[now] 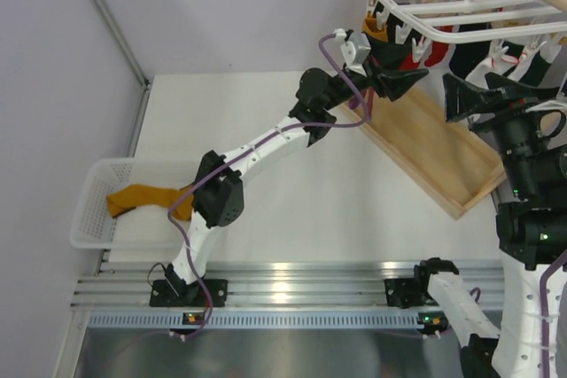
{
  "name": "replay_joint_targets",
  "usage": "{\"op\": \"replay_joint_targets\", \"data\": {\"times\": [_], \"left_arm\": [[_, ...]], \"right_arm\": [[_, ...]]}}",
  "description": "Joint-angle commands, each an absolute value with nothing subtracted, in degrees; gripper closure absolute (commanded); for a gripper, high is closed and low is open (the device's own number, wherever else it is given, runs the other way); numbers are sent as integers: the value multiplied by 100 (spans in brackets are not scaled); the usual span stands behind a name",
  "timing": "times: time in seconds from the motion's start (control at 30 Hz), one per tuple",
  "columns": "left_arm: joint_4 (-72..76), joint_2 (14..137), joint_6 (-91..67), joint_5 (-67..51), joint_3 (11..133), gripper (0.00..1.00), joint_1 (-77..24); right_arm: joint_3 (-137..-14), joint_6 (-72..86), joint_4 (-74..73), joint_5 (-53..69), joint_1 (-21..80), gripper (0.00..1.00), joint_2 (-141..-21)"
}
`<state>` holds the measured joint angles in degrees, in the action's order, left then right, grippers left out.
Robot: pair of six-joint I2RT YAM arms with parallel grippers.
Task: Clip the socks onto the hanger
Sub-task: Open the clamp at the hanger.
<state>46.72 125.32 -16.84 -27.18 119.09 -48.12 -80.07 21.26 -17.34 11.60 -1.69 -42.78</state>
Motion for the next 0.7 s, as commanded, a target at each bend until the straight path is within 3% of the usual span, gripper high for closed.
{"op": "replay_joint_targets", "data": {"times": [0.0,0.4,0.53,0.67], "left_arm": [[5124,12489,-1767,-2575,12243,31,-4843],[5159,12472,-1758,-2487,12269,32,-4852],[5124,12480,-1705,-2478,12296,52,-4852],[5150,12472,-1687,-2514,12278,59,-4860]], "right_arm": [[-8183,2294,-1406,1450,-220,3,-4438],[-8209,2698,-1108,1933,-220,6,-4878],[-8218,2900,-845,2092,-211,7,-5079],[-8270,3006,-590,2136,-167,11,-5282]]}}
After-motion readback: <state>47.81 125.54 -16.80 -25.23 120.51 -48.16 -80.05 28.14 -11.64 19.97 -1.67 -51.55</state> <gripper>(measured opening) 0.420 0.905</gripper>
